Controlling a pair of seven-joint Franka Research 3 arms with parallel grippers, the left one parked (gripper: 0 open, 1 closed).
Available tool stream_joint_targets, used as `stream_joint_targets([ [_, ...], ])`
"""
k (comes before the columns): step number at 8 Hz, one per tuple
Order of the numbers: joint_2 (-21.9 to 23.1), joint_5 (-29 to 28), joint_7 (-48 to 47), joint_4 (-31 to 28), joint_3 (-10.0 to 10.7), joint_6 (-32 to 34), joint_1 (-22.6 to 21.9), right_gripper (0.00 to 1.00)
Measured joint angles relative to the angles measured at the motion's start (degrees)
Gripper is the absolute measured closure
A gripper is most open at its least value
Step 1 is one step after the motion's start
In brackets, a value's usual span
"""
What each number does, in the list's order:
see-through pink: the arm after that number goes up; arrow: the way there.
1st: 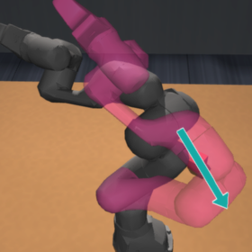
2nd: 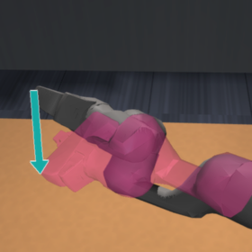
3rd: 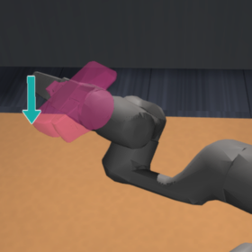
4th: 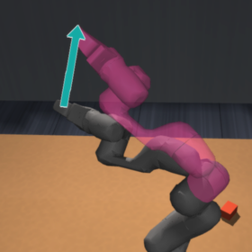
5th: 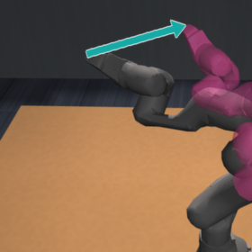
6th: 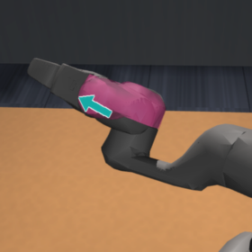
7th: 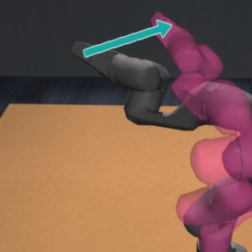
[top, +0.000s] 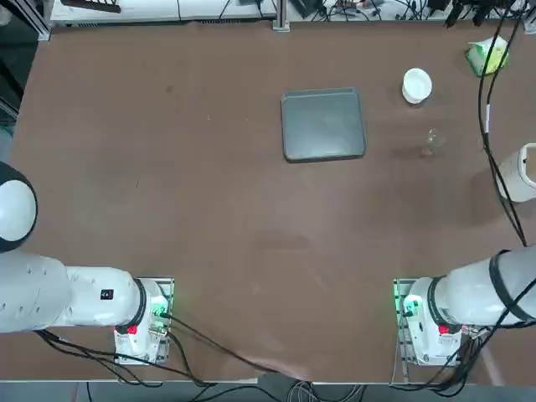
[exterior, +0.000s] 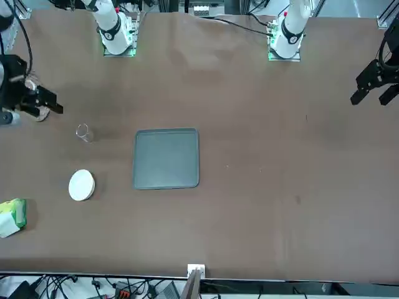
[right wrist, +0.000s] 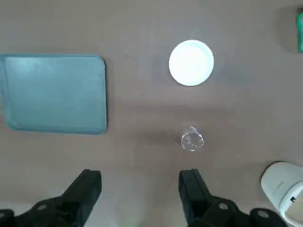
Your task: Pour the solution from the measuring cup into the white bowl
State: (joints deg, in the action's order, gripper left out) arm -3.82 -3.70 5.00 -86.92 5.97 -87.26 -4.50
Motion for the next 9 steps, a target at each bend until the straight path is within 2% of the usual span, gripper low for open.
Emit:
stream_joint_targets([
  [1,2.5,0.3,0.1,-1.8,1.8,-1.2,-1.8,0.00],
  [4,9.7,5.7,0.5,-10.8,3.9,-6.6,-7.9,0.00],
  [6,10.7,6.0,1.5,-11.6,6.4,-6.5,-10.7,0.00],
  [9,10.5,5.7,1.9,-10.2,6.7,-4.0,-10.8,0.00],
])
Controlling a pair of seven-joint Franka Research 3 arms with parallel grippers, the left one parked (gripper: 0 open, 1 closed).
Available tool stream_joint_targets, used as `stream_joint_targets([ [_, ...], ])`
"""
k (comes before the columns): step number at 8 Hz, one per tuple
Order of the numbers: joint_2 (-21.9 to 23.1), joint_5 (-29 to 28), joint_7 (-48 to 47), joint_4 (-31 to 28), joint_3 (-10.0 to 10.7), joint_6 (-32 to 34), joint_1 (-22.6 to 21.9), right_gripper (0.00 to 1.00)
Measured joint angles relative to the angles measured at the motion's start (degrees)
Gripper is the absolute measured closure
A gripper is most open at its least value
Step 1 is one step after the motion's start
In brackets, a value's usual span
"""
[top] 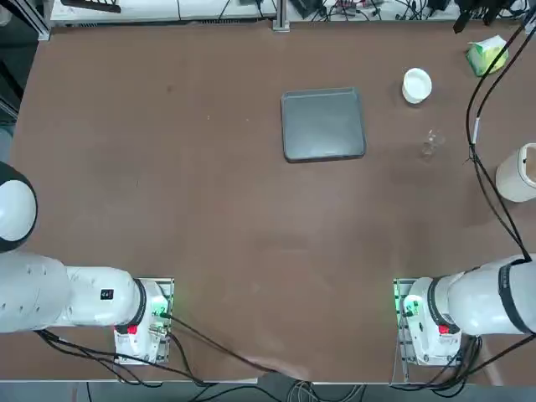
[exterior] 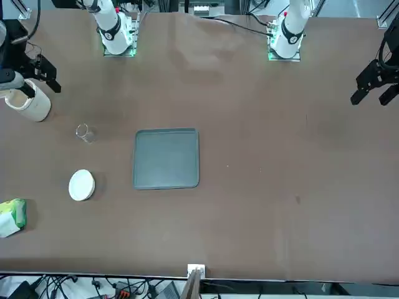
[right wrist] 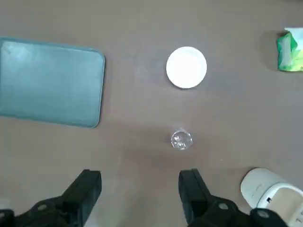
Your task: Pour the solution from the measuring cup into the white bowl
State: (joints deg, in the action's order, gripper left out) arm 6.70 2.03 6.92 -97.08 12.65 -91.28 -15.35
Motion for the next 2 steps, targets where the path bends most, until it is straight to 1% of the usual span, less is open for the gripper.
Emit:
stream_joint_targets([
  [2,-0.3,-0.5,-2.3,1.1,0.6,1.3,0.0,0.00],
])
